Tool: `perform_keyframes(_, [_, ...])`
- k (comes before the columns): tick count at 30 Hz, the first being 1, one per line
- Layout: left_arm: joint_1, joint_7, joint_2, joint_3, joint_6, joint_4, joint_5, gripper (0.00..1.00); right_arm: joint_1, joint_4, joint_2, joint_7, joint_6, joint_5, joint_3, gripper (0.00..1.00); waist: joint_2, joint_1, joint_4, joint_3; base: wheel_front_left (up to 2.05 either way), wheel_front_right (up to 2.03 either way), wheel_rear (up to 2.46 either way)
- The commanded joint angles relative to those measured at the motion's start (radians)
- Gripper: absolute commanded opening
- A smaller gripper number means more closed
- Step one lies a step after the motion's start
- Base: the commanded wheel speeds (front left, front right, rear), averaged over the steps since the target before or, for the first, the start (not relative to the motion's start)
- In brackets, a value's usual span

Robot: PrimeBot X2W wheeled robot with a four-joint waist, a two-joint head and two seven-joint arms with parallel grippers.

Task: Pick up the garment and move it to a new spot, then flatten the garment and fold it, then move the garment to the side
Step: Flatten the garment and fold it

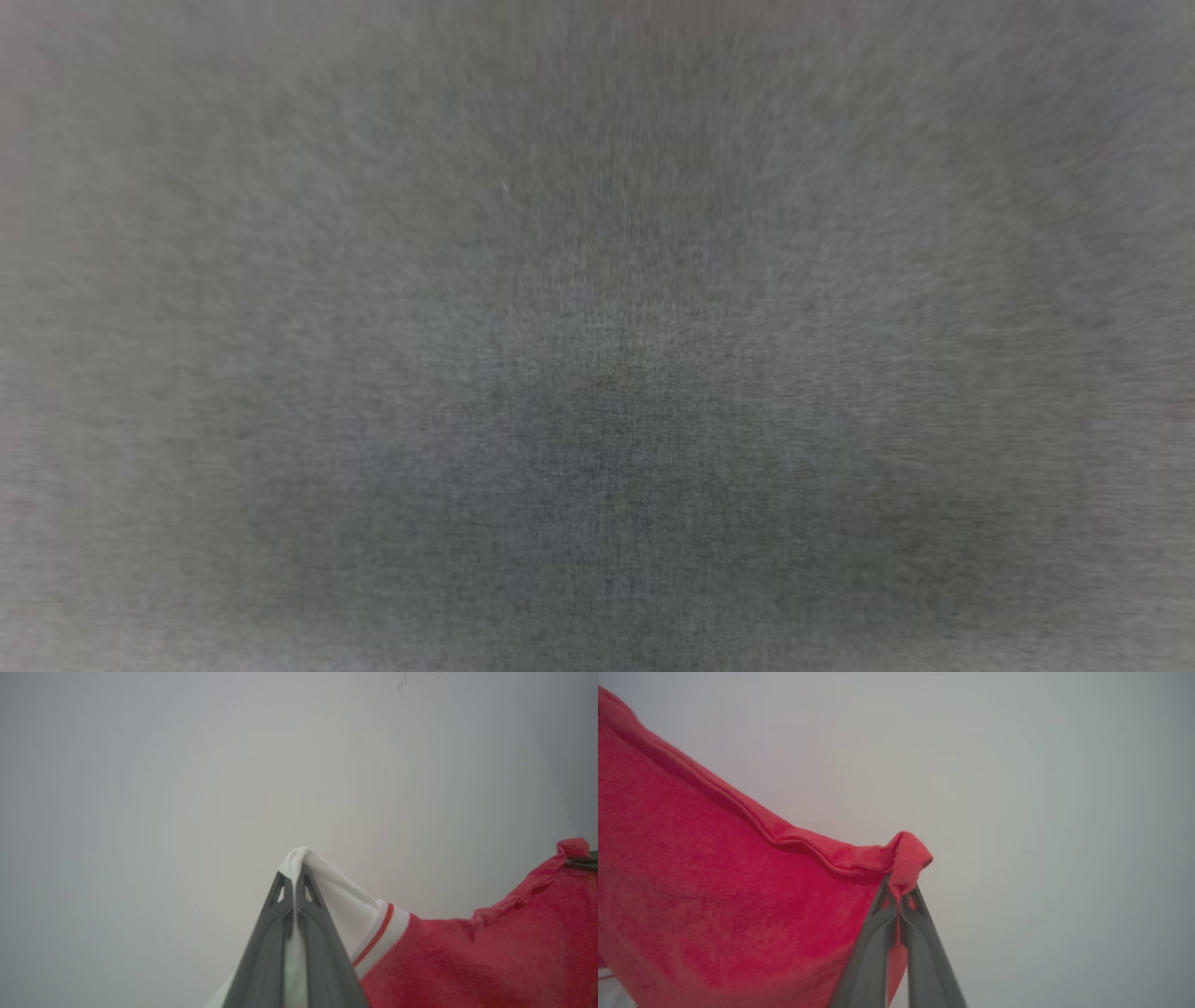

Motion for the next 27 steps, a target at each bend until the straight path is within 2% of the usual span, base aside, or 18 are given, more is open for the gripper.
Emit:
perform_keyframes(1, [-0.005, -0.004, -0.003, 0.018, -0.003, -0.026, 0.02, 0.0, -0.004, 0.013, 0.006, -0.005, -0.001, -0.008, -0.006, 0.0, -0.0001, 0.0, 0.015, 0.213, 0.0, 0.0, 0.0])
perform_keyframes(6, [0.129, -0.002, 0.025, 0.157, -0.003, -0.157, 0.094, 0.0, 0.04, 0.05, 0.019, -0.019, -0.001, -0.074, -0.027, 0.0, -0.0001, 0.0, 0.052, 0.28, 0.0, 0.0, 0.0])
perform_keyframes(10, [0.241, -0.004, 0.015, 0.243, -0.013, -0.195, 0.138, 0.0, 0.094, 0.056, 0.023, -0.022, -0.001, -0.098, -0.029, 0.0, -0.0001, 0.0, 0.079, 0.268, 0.0, 0.0, 0.0])
perform_keyframes(12, [0.308, -0.003, 0.007, 0.256, -0.022, -0.183, 0.154, 0.0, 0.116, 0.051, 0.012, -0.022, -0.001, -0.107, -0.024, 0.0, -0.0001, 0.0, 0.095, 0.25, 0.0, 0.0, 0.0])
perform_keyframes(15, [0.384, -0.003, -0.013, 0.24, -0.032, -0.148, 0.142, 0.0, 0.169, 0.051, 0.006, -0.021, -0.001, -0.093, -0.016, 0.0, -0.0001, 0.0, 0.116, 0.209, 0.0, 0.0, 0.0])
perform_keyframes(18, [0.438, 0.009, -0.025, 0.183, -0.037, -0.124, 0.097, 0.0, 0.212, 0.039, -0.006, -0.009, -0.001, -0.075, 0.002, 0.0, -0.0001, 0.0, 0.132, 0.154, 0.0, 0.0, 0.0])
perform_keyframes(24, [0.562, 0.09, 0.031, 0.029, -0.036, -0.223, -0.084, 0.0, 0.349, -0.035, -0.055, 0.035, -0.001, 0.004, 0.046, 0.0, -0.0001, 0.0, 0.152, 0.034, 0.0, 0.0, 0.0])
perform_keyframes(27, [0.624, 0.134, 0.075, -0.039, -0.036, -0.302, -0.163, 0.0, 0.441, -0.106, -0.103, 0.064, -0.001, 0.07, 0.066, 0.0, -0.0001, 0.0, 0.155, -0.027, 0.0, 0.0, 0.0])
